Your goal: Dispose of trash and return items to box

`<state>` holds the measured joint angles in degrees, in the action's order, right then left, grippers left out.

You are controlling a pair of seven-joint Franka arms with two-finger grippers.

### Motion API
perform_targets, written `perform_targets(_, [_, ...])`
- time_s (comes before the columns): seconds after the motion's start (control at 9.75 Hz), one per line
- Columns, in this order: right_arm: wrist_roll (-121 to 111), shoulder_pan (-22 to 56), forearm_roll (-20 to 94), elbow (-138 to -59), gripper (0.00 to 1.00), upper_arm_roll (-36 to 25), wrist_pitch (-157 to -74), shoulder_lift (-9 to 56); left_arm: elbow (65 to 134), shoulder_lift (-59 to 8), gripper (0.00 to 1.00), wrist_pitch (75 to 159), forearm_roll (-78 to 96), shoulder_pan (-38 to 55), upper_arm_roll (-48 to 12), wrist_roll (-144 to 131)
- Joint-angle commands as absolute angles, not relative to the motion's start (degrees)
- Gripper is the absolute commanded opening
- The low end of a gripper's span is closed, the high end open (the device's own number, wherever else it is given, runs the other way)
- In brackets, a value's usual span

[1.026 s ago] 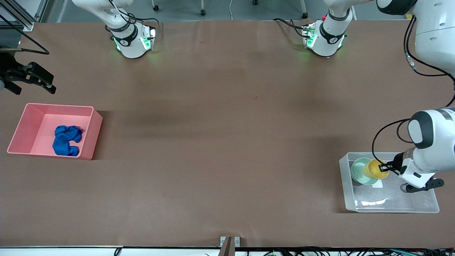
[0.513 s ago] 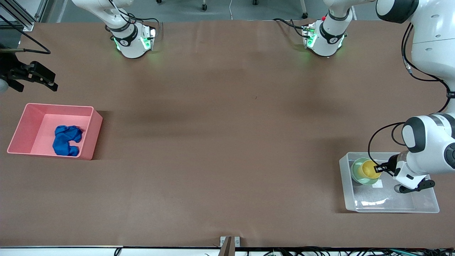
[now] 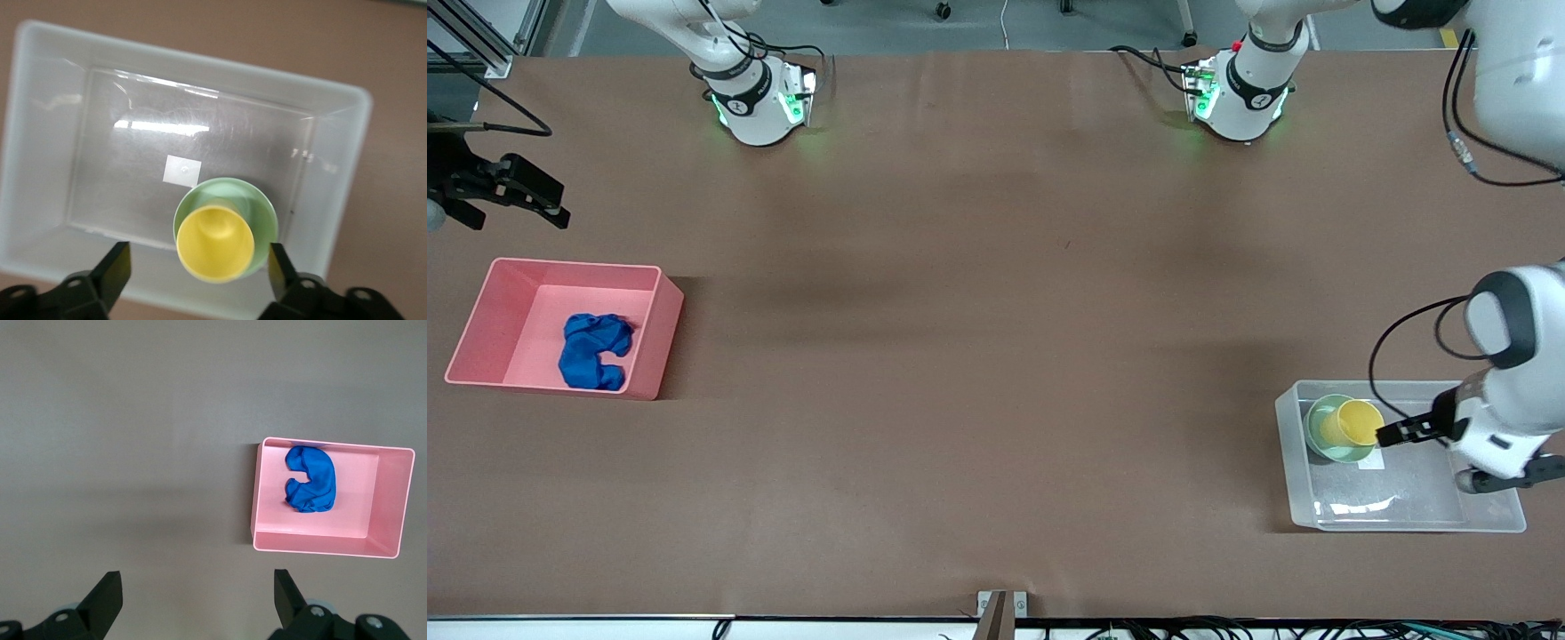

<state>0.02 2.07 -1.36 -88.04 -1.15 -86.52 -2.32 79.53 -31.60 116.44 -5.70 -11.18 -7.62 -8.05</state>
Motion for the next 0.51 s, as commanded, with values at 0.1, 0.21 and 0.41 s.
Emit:
perform_targets(0.1, [0.62,2.02,-2.11,-87.89,1.0,-1.14,-86.04,-2.37,82.18,-19.55,1.0,106.83,-5.8,-12.22,-11.33,-7.56])
perform_targets(0.21, [0.62,1.93,-2.02,-87.89,1.0,-1.14,-86.04,-2.37,82.18,-16.12,1.0,103.66,-5.02,-12.13,-11.95,-7.56])
perform_targets(0.41, [0.62,1.93,-1.85,-87.89,1.0,-1.14,-86.13,-2.37,82.62,-10.48,1.0,96.27,-2.11,-11.87,-12.65,-6.95])
